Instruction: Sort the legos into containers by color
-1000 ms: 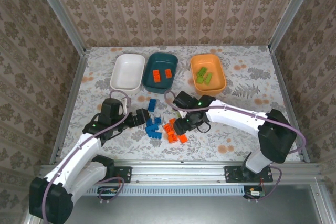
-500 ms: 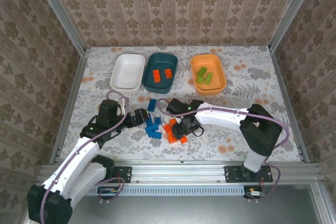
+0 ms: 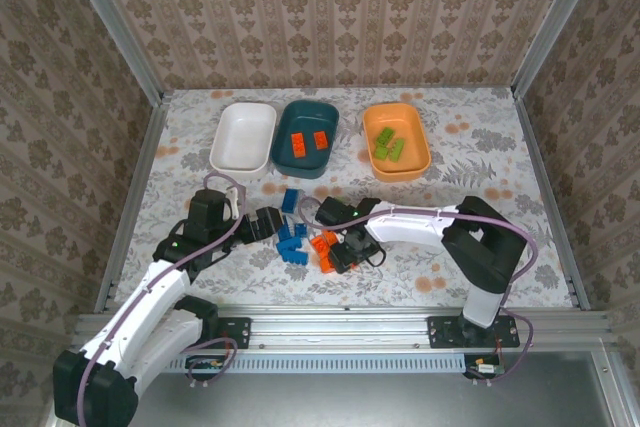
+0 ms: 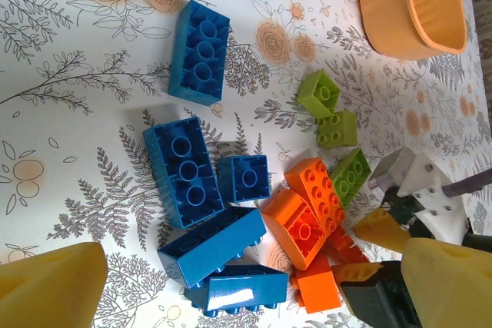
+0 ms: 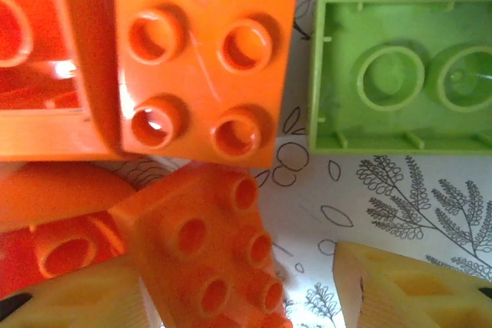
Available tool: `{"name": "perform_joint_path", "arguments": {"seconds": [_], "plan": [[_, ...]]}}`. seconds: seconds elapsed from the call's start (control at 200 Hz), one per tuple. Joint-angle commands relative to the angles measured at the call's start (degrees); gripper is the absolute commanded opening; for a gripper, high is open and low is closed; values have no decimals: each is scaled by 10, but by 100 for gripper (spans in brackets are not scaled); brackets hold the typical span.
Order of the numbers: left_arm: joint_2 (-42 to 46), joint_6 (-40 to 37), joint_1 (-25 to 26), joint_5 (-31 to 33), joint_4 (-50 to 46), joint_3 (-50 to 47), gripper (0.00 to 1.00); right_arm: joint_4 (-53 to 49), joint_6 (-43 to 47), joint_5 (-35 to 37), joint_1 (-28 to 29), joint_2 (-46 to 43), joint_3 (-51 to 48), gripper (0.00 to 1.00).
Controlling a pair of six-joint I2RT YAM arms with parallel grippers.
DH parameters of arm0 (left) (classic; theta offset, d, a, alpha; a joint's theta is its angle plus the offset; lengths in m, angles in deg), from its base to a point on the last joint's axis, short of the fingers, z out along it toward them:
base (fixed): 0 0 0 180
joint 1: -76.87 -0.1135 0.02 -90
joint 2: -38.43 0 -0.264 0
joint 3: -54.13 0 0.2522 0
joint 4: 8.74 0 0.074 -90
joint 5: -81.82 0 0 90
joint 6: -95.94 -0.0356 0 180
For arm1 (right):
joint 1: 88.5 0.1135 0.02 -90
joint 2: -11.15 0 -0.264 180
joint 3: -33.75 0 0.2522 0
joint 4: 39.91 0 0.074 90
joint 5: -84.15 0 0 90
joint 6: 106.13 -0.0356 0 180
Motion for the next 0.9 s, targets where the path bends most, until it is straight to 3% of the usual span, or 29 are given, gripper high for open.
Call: {"name": "perform_joint_path", "arguments": {"seconds": [0.0, 0.335, 0.585, 0.755, 0.895], "plan": [[0, 4, 1, 5, -10, -1, 100, 7, -8, 8, 4, 19, -6, 59], [-2, 3, 0, 7, -9, -3, 100, 3, -17, 33, 3, -3, -18, 32], [-2, 2, 0, 5, -7, -1, 100, -30, -25, 28, -13, -89, -14, 32], [-11, 0, -2, 4, 5, -1, 100, 20, -31, -71, -86, -139, 23, 34], [-22, -11, -2, -1, -9, 12, 100, 65, -43, -171, -155, -85, 111, 34]]}}
